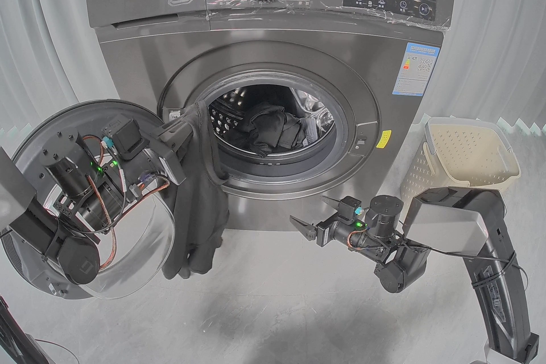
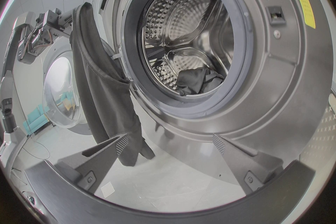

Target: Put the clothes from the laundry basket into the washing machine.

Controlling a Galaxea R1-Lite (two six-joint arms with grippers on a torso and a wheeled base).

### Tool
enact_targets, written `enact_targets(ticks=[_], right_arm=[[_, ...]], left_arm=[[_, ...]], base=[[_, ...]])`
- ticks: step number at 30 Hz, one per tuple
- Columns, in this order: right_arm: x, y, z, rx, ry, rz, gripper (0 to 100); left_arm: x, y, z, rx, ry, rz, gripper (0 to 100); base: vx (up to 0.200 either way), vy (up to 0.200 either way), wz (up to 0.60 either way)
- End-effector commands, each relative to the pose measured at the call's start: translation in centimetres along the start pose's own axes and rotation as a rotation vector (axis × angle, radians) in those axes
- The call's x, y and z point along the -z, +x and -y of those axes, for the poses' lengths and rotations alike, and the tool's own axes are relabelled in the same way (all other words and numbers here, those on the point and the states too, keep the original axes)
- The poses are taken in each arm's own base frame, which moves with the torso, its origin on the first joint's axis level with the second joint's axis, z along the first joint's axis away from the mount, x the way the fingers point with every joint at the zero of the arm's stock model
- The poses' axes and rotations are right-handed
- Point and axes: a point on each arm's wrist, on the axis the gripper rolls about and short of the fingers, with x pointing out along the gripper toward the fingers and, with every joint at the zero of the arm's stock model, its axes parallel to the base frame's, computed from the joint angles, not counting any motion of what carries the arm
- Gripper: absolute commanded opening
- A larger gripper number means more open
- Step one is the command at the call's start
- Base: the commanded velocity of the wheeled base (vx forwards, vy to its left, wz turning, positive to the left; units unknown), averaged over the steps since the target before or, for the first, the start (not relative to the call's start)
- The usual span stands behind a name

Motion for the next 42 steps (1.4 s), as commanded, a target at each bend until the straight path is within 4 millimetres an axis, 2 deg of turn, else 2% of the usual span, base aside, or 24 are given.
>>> enact_targets(ticks=[1, 9, 17, 27, 37, 42], right_arm=[[1.2, 0.1, -0.3, -0.01, 0.006, -0.022, 100], [0.5, 0.6, -1.3, -0.036, 0.001, -0.005, 100], [-1.0, 2.0, -1.9, -0.066, -0.009, 0.065, 100], [-1.3, 2.5, -4.5, -0.131, -0.008, 0.058, 100], [-2.9, 2.6, -3.8, -0.131, -0.016, 0.089, 100], [-3.8, 3.8, -3.6, -0.111, -0.017, 0.105, 100]], left_arm=[[0.2, 0.1, 0.0, 0.002, -0.002, -0.005, 0], [0.2, 0.1, 0.0, 0.001, -0.002, -0.005, 0], [0.3, 0.1, 0.0, 0.002, -0.002, -0.008, 0], [0.3, 0.3, 0.6, 0.02, -0.008, -0.006, 0], [0.1, 0.5, 0.6, 0.018, -0.004, 0.006, 0], [0.2, 0.6, 0.6, 0.02, -0.005, 0.003, 0]], base=[[0.0, 0.0, 0.0], [0.0, 0.0, 0.0], [0.0, 0.0, 0.0], [0.0, 0.0, 0.0], [0.0, 0.0, 0.0], [0.0, 0.0, 0.0]])
